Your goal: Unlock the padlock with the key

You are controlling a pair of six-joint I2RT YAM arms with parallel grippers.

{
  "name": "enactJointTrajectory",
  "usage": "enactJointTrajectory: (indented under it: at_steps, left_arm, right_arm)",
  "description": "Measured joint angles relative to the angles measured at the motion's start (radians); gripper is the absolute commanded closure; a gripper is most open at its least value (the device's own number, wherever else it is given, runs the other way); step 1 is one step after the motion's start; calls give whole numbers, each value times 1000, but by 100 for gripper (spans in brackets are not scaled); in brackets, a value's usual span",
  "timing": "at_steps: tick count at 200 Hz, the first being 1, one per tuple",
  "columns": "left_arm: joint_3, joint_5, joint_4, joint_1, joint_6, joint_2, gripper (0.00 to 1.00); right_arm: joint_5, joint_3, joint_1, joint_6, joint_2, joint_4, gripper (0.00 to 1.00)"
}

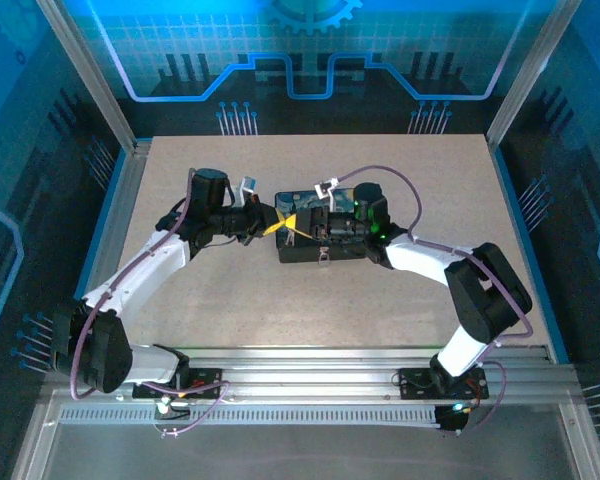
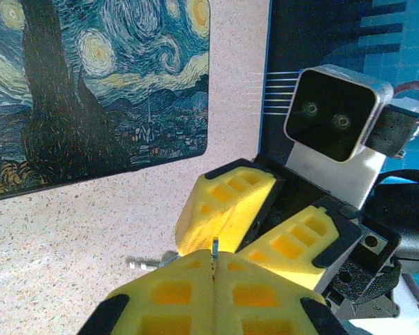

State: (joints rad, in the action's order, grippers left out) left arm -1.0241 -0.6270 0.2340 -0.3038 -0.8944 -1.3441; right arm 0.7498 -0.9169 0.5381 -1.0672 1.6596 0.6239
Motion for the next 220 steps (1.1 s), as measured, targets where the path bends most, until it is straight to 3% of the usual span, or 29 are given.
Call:
enactJointTrajectory:
  at_steps: [65, 95, 141, 220]
  left_arm:
    - [10, -25, -44, 8, -23, 0, 100]
    - [11, -33, -52, 10, -23, 0, 100]
    - [11, -47, -56, 11, -22, 0, 100]
    - [11, -63, -56, 11, -23, 0, 100]
  right_arm:
    - [11, 1, 0, -53, 3, 51, 81]
    - [11, 3, -2, -78, 10, 79, 68]
    - [10, 15, -9, -89, 11, 85, 66]
    - [16, 37, -31, -50, -35, 75, 76]
